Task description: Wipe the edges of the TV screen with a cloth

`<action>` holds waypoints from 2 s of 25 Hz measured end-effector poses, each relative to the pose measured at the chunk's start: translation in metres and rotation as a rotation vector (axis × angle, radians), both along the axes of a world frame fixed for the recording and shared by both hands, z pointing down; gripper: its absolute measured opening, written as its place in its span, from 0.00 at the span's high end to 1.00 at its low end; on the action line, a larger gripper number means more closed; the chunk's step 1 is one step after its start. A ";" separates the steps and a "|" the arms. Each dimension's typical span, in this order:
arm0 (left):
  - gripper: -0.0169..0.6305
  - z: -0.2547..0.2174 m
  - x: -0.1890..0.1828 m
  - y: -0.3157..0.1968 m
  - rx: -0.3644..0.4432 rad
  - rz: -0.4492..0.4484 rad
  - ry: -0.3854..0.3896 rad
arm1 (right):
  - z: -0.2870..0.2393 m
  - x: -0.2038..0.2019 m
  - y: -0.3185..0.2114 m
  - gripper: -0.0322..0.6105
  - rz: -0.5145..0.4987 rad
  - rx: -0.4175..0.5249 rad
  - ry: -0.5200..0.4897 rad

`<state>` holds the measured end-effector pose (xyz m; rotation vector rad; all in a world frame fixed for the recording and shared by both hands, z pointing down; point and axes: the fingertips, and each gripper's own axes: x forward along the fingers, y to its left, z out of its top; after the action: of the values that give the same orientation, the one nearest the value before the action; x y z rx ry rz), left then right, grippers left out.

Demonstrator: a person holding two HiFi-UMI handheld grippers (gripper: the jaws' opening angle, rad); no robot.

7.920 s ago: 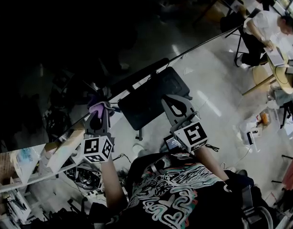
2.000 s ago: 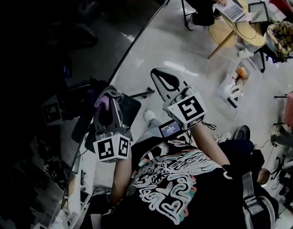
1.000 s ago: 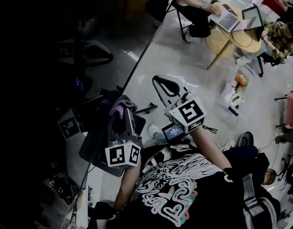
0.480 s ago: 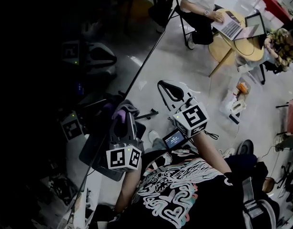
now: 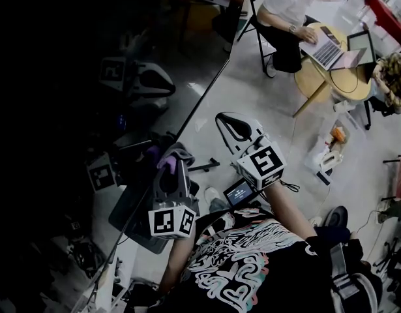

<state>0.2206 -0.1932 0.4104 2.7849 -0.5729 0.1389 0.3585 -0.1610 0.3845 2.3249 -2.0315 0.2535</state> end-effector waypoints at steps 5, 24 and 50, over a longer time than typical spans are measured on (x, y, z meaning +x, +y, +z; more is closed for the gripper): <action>0.87 -0.004 0.001 0.002 0.009 -0.008 0.006 | -0.001 0.005 -0.002 0.90 -0.003 0.007 0.005; 0.87 -0.004 0.090 -0.010 -0.016 -0.031 -0.012 | 0.001 0.080 -0.020 0.90 -0.051 -0.006 -0.014; 0.87 -0.012 0.176 -0.010 -0.023 0.021 -0.010 | -0.005 0.154 -0.025 0.90 -0.033 0.004 -0.023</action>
<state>0.3965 -0.2031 0.3987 2.7700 -0.5409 0.1631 0.5122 -0.1859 0.3798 2.2994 -2.0802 0.2762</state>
